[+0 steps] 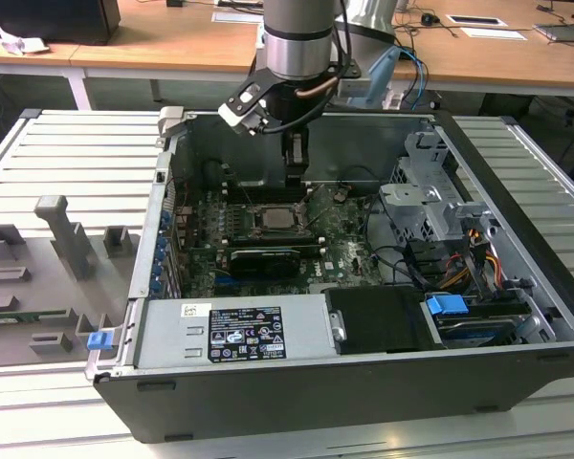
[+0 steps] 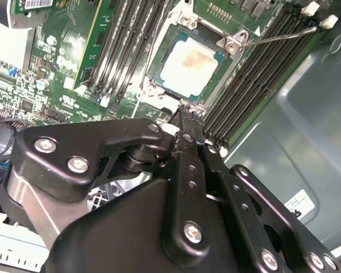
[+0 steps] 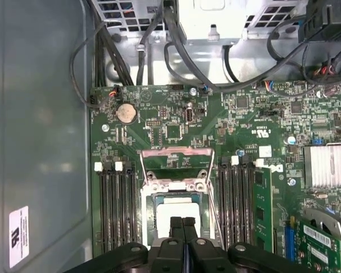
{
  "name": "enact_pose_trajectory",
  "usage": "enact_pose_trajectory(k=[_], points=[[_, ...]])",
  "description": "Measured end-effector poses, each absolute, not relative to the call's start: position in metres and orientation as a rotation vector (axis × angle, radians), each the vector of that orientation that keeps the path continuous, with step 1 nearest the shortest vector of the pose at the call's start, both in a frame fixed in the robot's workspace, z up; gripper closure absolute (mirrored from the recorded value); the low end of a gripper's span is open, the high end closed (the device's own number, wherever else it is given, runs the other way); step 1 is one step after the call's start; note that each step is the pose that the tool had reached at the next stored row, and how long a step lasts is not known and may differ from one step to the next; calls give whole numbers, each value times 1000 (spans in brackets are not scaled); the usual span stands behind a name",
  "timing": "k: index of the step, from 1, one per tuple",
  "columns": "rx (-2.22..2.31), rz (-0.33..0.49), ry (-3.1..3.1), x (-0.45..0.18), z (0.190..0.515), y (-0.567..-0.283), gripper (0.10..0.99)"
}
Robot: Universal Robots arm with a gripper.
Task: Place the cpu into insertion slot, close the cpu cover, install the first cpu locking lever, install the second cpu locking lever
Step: 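Close the cpu cover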
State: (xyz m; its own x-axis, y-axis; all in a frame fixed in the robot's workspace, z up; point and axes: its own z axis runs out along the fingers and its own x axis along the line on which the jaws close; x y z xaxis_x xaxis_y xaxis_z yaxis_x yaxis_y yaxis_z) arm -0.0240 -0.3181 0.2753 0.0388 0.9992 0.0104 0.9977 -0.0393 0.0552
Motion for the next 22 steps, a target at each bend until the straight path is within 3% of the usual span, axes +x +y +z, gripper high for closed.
enact_pose_trajectory(k=[22], points=[[2233,63,2166,37,271,-317,980]])
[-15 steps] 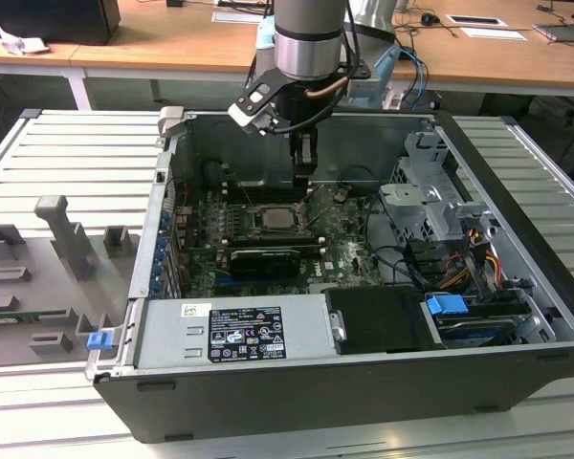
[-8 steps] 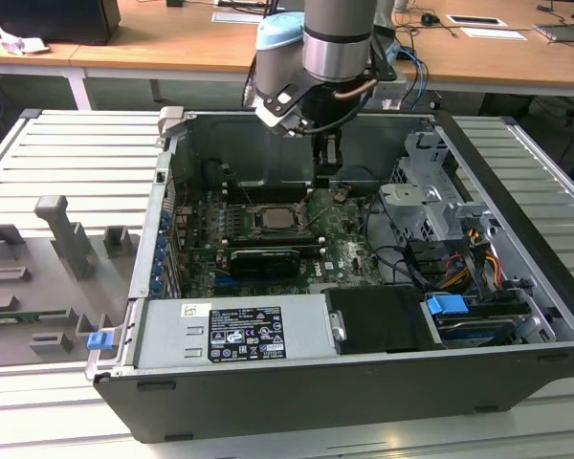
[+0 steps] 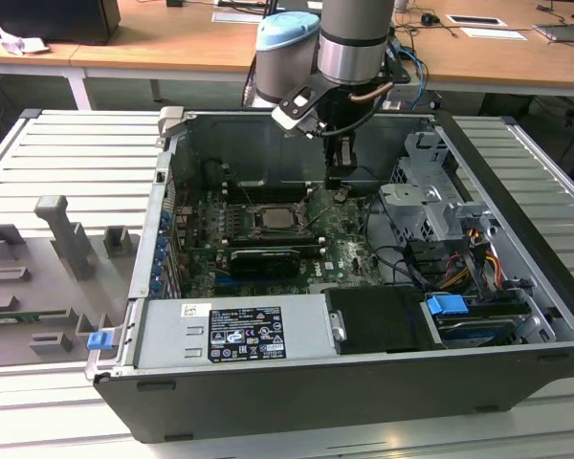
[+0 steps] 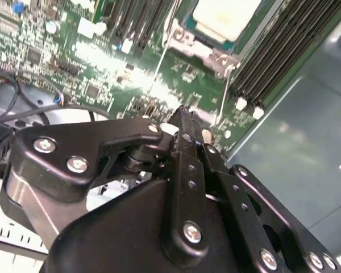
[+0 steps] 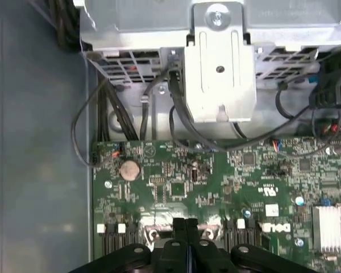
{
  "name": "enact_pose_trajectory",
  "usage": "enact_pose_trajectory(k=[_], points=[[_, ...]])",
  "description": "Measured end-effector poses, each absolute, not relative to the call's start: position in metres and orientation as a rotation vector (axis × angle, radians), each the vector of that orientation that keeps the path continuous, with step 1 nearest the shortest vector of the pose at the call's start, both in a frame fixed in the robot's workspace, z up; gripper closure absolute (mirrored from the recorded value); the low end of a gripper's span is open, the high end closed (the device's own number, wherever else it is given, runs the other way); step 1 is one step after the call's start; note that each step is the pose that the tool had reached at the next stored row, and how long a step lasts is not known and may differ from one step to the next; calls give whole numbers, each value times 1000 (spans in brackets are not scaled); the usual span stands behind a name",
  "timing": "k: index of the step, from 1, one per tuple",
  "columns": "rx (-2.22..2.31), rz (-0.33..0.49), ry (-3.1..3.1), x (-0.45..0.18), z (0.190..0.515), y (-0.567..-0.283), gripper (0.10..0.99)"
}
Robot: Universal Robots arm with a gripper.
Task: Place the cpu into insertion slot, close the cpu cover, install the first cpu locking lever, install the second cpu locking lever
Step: 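Close the cpu cover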
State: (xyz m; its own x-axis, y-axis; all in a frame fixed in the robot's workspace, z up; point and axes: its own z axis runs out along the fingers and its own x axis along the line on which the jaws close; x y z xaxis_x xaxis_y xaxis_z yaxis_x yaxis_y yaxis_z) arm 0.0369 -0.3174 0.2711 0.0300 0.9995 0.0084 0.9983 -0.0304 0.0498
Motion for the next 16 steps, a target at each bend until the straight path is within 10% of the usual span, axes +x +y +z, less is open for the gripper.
enact_pose_trajectory(k=[16], points=[[2200,26,2235,51,253,-317,980]])
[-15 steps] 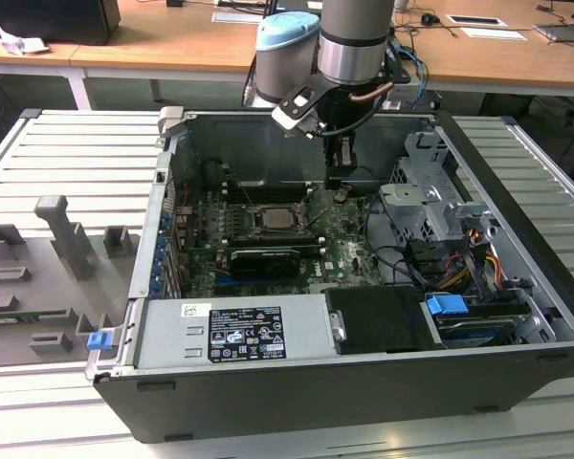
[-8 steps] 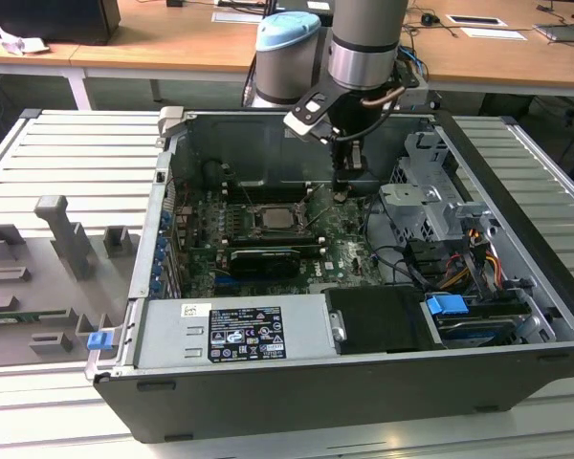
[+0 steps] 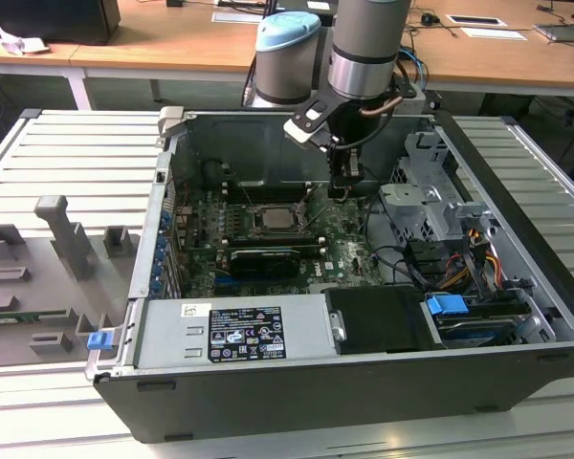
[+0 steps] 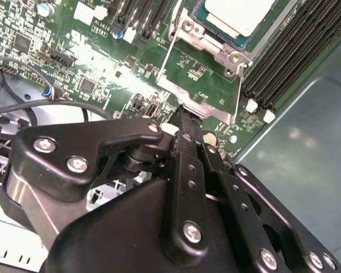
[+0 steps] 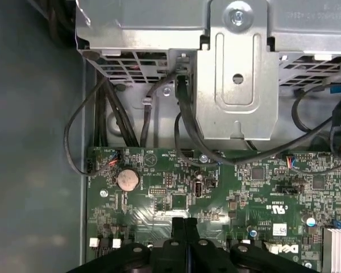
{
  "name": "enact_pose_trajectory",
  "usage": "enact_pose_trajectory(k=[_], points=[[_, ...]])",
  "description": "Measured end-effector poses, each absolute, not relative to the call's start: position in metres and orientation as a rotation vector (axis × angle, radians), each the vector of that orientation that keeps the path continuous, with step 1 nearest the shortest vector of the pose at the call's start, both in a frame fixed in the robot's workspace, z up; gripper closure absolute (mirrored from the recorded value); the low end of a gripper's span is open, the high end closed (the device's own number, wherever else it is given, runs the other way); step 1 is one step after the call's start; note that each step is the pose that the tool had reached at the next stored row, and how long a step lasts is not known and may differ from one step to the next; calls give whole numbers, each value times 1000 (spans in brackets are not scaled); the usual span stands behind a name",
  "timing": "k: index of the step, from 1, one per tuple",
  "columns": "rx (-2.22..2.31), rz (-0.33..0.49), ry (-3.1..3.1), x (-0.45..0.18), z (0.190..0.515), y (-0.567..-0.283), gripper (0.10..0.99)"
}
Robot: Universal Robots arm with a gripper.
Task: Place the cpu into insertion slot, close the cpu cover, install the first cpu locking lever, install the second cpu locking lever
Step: 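Close the cpu cover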
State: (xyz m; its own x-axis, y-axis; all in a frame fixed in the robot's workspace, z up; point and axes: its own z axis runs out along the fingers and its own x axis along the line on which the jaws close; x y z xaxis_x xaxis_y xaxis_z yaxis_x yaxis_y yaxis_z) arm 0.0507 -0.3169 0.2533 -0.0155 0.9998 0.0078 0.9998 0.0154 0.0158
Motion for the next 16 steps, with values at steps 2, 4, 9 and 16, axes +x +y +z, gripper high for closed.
enact_pose_trajectory(k=[2,4,9,16], points=[[2200,26,2235,49,253,-317,980],[2200,26,2235,48,253,-317,980],[2200,26,2235,44,253,-317,980],[2200,26,2235,41,253,-317,980]])
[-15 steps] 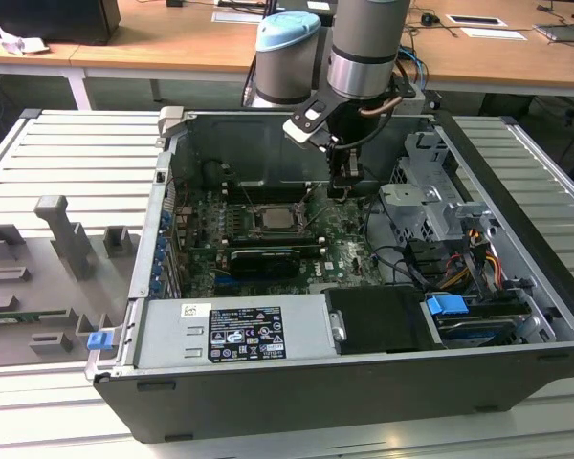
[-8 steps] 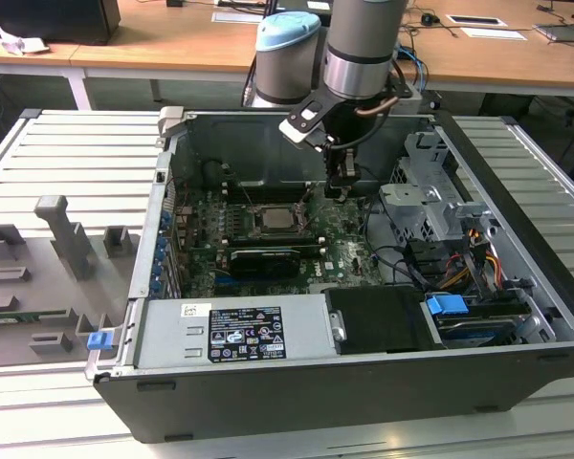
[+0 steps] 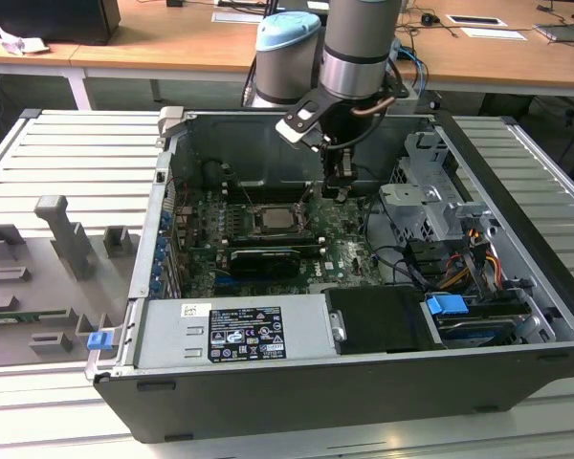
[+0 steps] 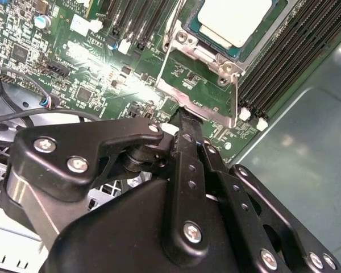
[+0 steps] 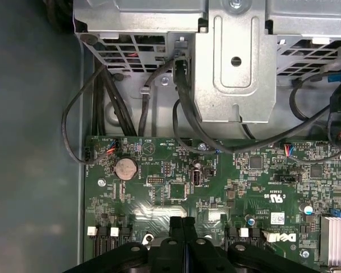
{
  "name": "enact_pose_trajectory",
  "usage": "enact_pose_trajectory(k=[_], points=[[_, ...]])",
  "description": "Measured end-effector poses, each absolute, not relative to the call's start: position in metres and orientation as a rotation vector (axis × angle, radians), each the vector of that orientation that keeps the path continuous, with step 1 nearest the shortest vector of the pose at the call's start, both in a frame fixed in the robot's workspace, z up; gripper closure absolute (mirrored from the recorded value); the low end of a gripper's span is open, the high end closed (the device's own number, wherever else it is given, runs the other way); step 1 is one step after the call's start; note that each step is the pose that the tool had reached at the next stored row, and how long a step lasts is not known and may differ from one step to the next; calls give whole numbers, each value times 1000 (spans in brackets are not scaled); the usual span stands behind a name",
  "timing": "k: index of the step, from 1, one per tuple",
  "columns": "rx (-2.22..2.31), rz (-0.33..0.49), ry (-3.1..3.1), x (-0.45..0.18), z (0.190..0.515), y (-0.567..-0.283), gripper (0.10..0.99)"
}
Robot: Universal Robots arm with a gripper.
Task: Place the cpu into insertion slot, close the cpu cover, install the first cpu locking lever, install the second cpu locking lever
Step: 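Close the cpu cover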
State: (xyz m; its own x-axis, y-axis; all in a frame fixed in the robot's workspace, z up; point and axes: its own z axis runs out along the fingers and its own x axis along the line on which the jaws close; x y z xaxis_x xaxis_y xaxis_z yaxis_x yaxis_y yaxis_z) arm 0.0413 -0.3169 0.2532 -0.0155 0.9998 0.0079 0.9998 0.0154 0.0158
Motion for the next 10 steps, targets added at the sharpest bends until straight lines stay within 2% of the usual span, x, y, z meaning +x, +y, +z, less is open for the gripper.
enact_pose_trajectory(k=[10], points=[[2200,26,2235,36,253,-317,980]])
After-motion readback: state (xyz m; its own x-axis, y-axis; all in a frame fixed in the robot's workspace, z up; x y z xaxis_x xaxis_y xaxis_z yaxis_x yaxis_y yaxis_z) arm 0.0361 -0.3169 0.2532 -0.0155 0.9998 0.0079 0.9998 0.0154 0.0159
